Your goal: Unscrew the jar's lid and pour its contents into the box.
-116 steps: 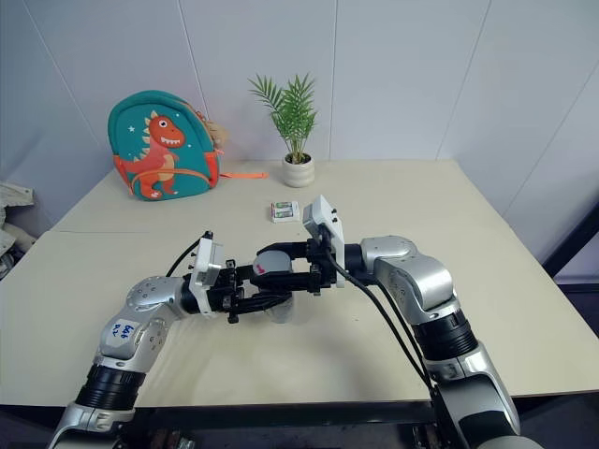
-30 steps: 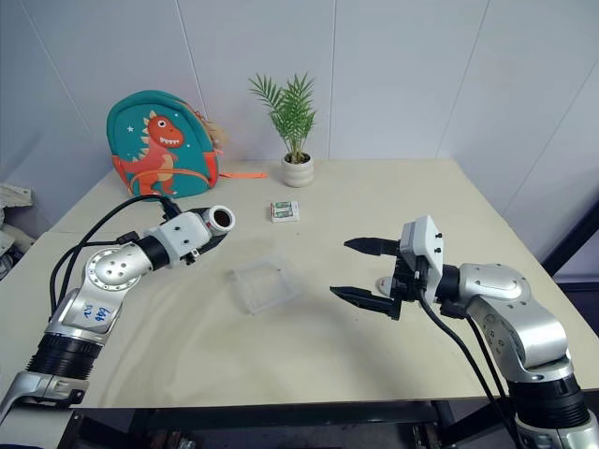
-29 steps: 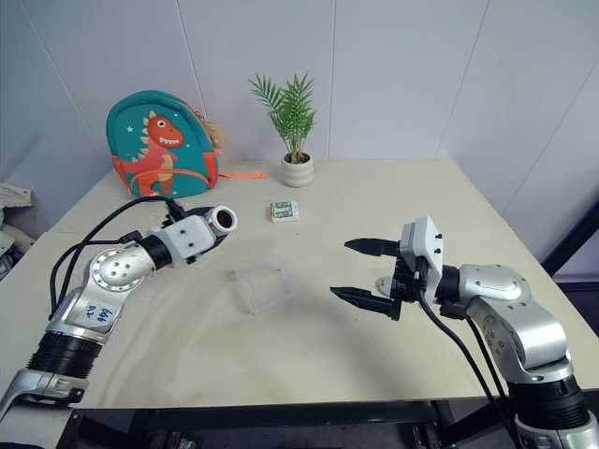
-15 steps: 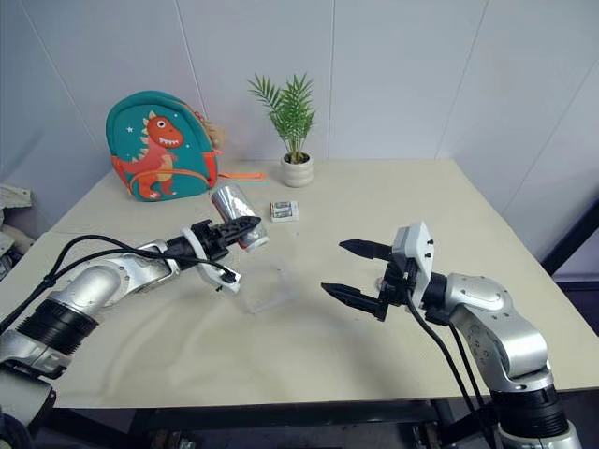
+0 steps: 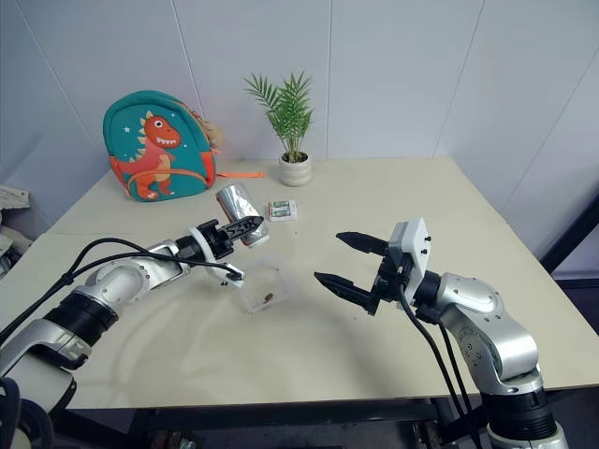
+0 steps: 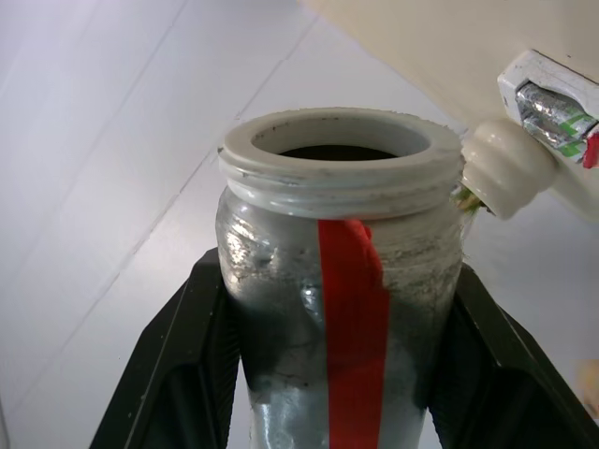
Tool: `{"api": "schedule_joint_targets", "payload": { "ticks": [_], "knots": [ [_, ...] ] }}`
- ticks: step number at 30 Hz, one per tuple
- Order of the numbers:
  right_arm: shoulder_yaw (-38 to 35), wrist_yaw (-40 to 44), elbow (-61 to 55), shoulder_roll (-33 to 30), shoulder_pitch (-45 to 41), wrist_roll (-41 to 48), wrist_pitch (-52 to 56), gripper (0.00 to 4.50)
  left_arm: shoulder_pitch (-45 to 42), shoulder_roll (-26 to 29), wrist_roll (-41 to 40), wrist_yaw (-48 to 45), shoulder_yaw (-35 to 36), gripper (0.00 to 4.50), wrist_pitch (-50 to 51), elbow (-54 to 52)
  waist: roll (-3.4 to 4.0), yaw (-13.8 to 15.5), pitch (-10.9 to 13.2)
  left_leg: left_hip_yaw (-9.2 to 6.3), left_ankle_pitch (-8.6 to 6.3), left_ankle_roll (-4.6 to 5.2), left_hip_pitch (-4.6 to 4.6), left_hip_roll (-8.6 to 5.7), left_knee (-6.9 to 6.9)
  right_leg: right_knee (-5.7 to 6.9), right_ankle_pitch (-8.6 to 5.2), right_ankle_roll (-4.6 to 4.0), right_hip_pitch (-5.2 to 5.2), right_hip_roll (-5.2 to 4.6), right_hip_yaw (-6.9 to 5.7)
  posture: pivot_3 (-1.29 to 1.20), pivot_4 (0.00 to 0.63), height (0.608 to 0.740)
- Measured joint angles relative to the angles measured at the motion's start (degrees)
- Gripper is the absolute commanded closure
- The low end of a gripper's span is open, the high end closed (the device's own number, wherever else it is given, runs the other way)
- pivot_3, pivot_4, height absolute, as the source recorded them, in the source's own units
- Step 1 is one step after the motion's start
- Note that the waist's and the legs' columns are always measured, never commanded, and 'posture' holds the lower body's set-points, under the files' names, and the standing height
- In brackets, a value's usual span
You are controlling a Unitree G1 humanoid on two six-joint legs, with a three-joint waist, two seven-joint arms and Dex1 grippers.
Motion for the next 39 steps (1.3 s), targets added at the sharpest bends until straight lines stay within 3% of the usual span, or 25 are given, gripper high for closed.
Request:
{"api": "schedule_joint_targets", "payload": {
  "ticks": [3,7,11,15,19,24,39],
  "knots": [
    [0.0,0.0,0.0,0.0,0.0,0.3,0.0,0.02,1.9,0.0,-12.9,-6.9,6.4,2.31,-2.8,-0.2,0.0,-0.1,0.0,0.1,-0.01,0.02,0.04,0.03,0.0,0.01,0.01,0.0,-0.01,0.0,0.07,0.0,0.15,0.74],
    [-0.1,0.1,0.0,0.0,0.1,0.8,0.1,0.02,8.1,-2.2,-38.0,-22.8,18.1,2.31,-2.9,-1.2,0.0,0.0,0.0,0.15,-0.01,0.02,0.06,0.05,0.03,0.04,0.03,-0.04,-0.02,0.0,0.09,0.0,0.15,0.74],
    [0.1,0.3,0.1,0.1,0.0,1.0,0.5,0.02,12.6,-7.1,-60.6,-35.0,31.8,2.31,9.0,-5.6,-0.02,-0.1,0.0,0.15,-0.04,0.07,-0.01,0.07,0.36,0.13,0.11,-0.01,-0.01,0.02,0.09,0.0,0.15,0.74],
    [0.2,1.0,0.2,0.2,-0.2,1.4,0.9,0.02,15.3,-9.1,-74.8,-38.8,44.7,2.31,20.7,-10.7,-0.02,-0.2,0.0,0.17,-0.04,0.08,0.04,0.09,0.59,0.27,0.17,0.0,0.03,0.03,0.11,0.0,0.15,0.74],
    [1.6,2.8,0.4,0.2,-1.8,1.6,1.2,0.02,22.7,-13.5,-87.0,-41.8,53.0,2.31,32.6,-17.6,-0.03,-0.2,0.0,0.18,-0.05,0.09,0.13,0.09,0.81,0.39,0.23,-0.02,0.16,0.03,0.14,0.0,0.15,0.74],
    [2.7,5.3,1.5,0.2,-4.0,1.6,1.6,0.02,31.3,-17.7,-91.7,-41.6,56.3,2.31,36.4,-18.4,-0.17,-0.1,0.0,0.17,0.05,0.08,0.12,0.2,0.85,0.33,0.33,-0.18,0.15,0.14,0.12,0.0,0.15,0.74],
    [4.7,7.0,2.9,1.4,-6.6,1.4,2.0,0.02,36.0,-22.7,-95.7,-40.3,59.7,2.31,28.8,-15.0,-0.21,-0.1,-0.1,0.26,0.1,0.13,0.09,0.24,0.73,-0.08,0.54,-0.15,0.2,0.14,0.15,0.0,0.15,0.74]
  ]
}}
